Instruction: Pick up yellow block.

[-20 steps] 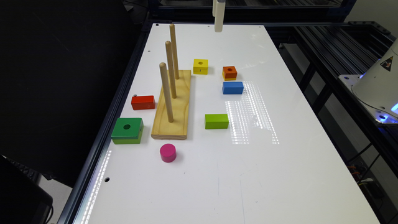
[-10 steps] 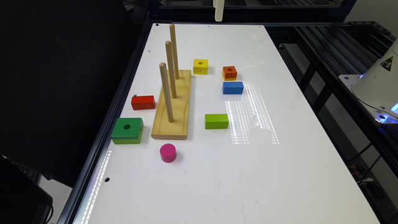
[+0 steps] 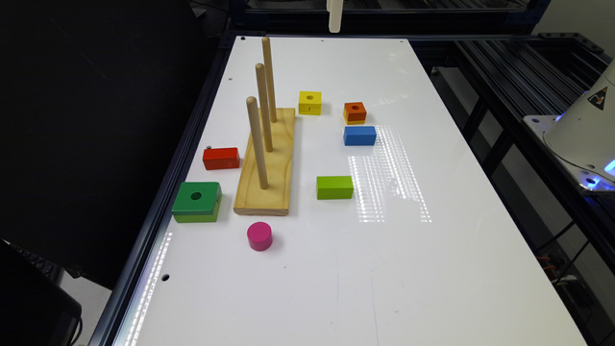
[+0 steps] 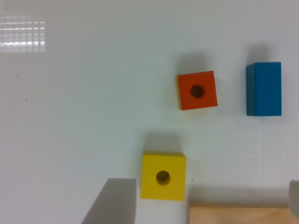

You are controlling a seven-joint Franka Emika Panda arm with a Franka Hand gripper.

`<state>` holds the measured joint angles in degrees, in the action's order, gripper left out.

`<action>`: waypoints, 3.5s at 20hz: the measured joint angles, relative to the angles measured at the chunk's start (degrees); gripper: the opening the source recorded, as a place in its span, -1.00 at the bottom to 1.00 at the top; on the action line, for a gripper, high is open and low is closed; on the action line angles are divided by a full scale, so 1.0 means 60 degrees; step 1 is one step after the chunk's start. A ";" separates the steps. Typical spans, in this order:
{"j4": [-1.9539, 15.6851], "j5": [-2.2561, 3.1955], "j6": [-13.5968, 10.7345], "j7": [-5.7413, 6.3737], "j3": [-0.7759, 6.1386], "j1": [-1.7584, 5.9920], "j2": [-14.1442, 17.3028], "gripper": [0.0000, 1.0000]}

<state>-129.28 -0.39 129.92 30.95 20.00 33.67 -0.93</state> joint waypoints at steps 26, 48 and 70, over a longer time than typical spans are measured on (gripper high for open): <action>-0.0108 0.0330 0.0950 -0.0378 -0.0022 0.0443 0.1078 1.00; 0.0003 0.0703 0.1797 -0.0263 -0.0053 0.0481 0.2058 1.00; -0.0010 0.1091 0.2567 -0.0084 -0.0135 0.0482 0.2982 1.00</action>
<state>-129.34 6.16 145.32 30.44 19.19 36.57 16.96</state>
